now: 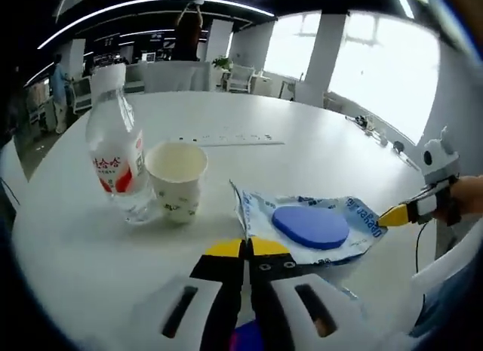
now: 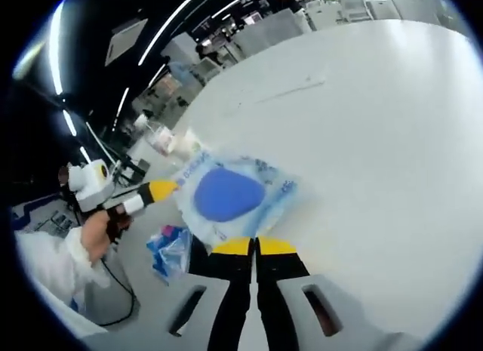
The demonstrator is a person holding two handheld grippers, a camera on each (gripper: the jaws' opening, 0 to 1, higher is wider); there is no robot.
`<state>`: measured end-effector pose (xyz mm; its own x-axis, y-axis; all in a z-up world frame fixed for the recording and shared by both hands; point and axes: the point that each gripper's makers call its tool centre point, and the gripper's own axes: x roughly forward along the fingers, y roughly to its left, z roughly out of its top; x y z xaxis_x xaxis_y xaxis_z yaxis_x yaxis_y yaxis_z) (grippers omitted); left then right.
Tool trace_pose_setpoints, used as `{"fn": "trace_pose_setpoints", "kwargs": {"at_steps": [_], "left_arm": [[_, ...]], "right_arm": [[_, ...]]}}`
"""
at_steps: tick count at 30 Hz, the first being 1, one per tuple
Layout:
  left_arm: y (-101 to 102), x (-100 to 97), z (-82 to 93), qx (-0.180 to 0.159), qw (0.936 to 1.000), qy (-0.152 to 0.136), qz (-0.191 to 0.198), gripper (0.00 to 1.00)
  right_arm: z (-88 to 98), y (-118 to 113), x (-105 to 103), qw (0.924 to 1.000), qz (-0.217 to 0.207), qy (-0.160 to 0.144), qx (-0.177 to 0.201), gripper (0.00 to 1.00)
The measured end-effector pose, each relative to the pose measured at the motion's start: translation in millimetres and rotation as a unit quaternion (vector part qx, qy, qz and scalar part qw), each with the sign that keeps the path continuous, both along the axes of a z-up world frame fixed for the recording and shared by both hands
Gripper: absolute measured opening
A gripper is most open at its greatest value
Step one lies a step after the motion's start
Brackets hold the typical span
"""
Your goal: Arrange the tabletop items into an orderly group along one side of the table until the central work area is clear of visible clutter.
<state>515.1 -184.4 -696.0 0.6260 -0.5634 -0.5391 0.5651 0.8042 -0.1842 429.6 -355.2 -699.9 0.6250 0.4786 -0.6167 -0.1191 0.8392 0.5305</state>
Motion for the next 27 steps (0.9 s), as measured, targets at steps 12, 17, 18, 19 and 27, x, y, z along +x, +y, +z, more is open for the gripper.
{"fn": "trace_pose_setpoints", "kwargs": {"at_steps": [12,17,18,19,27], "left_arm": [[-13,0.4,30.8,-0.005,0.9991,-0.041,-0.005,0.0],[-12,2.4,31.4,-0.004,0.9991,-0.042,-0.004,0.0],[-12,2.3,31.6,-0.004,0.9991,-0.043,-0.003,0.0],[-12,3.2,31.8,-0.004,0.999,-0.043,-0.002,0.0],[-14,16.9,20.9,0.005,0.9992,-0.038,0.002,0.0]], "right_arm": [[34.2,-18,22,0.9975,0.01,-0.063,-0.028,0.0],[34.2,-18,24,0.9972,0.013,-0.067,-0.03,0.0],[34.1,-18,24,0.9972,0.014,-0.067,-0.031,0.0],[33.6,-17,26,0.9971,0.017,-0.068,-0.032,0.0],[31.0,-18,46,0.9944,0.043,-0.074,-0.061,0.0]]}}
